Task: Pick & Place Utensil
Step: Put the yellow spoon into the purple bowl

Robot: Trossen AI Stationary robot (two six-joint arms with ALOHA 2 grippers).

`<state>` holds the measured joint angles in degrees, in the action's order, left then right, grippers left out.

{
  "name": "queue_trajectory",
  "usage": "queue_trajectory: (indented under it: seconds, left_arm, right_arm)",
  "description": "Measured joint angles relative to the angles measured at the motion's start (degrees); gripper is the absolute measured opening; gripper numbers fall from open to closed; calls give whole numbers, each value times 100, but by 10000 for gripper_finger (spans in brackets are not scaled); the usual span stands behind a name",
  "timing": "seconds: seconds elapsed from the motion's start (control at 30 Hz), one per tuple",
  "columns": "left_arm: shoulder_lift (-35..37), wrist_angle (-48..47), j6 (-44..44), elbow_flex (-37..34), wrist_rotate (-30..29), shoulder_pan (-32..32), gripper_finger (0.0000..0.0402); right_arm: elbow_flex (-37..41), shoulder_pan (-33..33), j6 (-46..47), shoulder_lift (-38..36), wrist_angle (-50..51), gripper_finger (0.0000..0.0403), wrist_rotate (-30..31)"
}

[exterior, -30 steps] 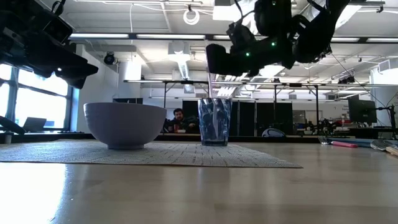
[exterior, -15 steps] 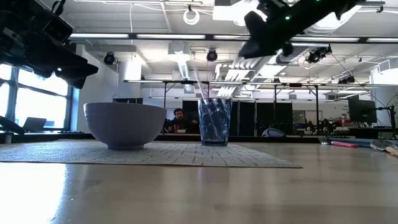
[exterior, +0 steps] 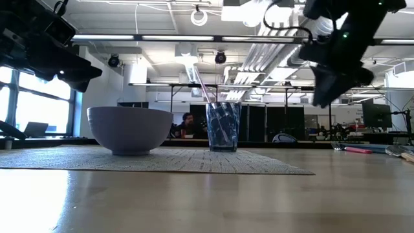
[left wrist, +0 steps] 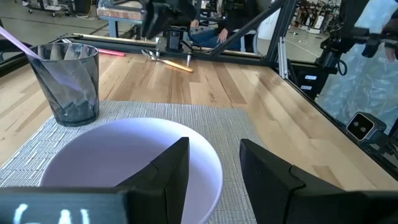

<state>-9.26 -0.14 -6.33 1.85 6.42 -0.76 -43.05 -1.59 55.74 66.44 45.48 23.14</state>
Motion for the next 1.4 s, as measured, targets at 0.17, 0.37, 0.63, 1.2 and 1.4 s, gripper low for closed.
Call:
queue_trajectory:
  seconds: [0.17,0.37,0.63,1.2,1.4]
  left_arm:
    - [2,0,0,0,0,0,140]
    - [0,0,0,1,0,0,140]
    - [0,0,0,0,0,0,140]
    - [0,0,0,0,0,0,140]
    - [1,0,0,0,0,0,140]
  right_arm:
    - [4,-85,980,43,774,124,-800]
    - [4,-239,1917,176,784,124,-1221]
    - [4,-336,2636,944,923,124,-2075]
    - [7,-292,2888,1689,1542,124,-2962]
    - [7,-440,3171,1689,1556,124,-2846]
